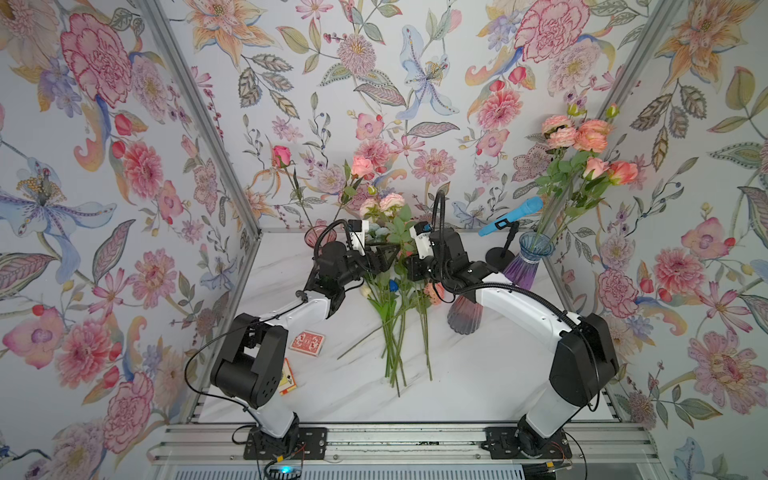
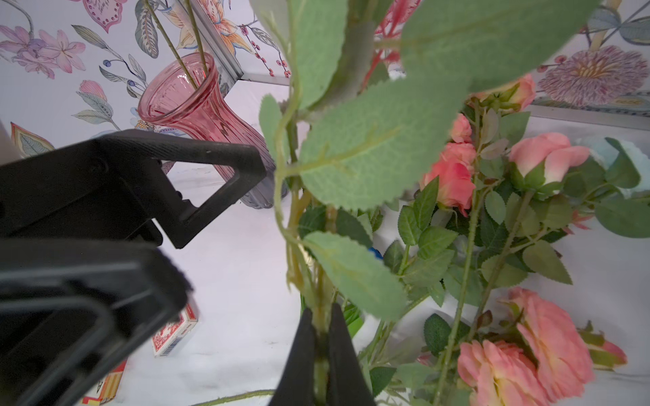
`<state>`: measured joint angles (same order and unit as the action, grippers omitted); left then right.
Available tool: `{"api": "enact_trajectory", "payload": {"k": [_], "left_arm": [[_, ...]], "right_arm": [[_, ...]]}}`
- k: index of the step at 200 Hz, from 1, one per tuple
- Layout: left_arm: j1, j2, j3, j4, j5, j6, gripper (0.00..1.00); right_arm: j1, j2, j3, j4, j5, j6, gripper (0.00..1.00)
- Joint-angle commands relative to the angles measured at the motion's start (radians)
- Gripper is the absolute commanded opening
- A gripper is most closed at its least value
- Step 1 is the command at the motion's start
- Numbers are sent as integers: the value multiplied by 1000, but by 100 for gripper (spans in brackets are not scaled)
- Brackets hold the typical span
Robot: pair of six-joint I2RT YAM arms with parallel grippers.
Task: Place the pink flowers into the vase
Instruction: Place the flower in the vase.
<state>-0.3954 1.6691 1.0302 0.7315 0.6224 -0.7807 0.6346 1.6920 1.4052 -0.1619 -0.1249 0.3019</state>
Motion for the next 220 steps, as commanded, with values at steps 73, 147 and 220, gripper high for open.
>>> {"api": "enact_trajectory", "payload": {"k": [73, 147, 220], "left_arm": [[18, 107, 68, 184, 94, -178, 62], [18, 167, 90, 283, 124, -277, 46], [15, 178, 80, 324, 147, -321, 31]], "right_arm": [[41, -17, 8, 54, -9, -42, 2], [51, -8, 19, 56, 10, -60, 2], [52, 5, 35, 60, 29, -67, 3]]}}
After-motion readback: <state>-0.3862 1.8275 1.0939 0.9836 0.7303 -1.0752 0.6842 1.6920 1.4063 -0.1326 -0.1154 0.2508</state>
